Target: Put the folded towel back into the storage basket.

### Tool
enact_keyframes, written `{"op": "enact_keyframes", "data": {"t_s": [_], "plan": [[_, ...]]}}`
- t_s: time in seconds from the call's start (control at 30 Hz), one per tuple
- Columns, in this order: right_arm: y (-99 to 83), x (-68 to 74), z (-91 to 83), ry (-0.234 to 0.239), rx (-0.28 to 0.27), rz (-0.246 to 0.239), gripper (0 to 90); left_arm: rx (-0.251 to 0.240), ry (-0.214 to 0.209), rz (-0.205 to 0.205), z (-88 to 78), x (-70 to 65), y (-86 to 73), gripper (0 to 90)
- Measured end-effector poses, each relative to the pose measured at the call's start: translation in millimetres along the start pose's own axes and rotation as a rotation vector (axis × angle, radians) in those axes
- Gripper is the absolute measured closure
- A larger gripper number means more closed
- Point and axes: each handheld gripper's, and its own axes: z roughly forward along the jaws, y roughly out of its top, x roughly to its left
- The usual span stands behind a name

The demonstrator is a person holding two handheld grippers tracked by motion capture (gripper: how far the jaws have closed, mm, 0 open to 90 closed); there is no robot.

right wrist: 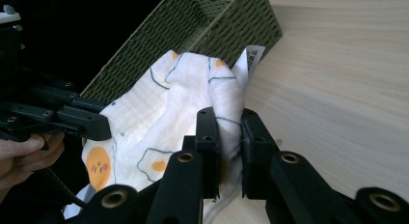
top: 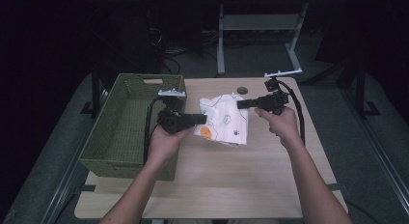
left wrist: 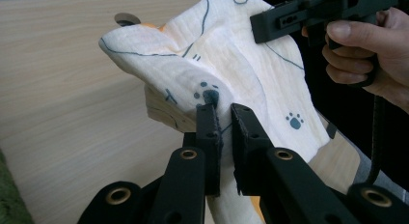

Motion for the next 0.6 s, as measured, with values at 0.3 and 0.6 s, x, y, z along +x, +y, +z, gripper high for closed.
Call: {"op": "enact_keyframes", "data": {"t_s": [0.3,0.6], "plan": [[10.0,11.7,7.0,0.009,0.000,-0.011,80.1,0.001,0.009,0.011,-14.3,3.7,6.8,83.0],[22.6,23.8,14.2,0.012,0.002,-0.023,80.1,-0.013,0.013,0.006,-26.8,10.3,9.1,83.0]]}}
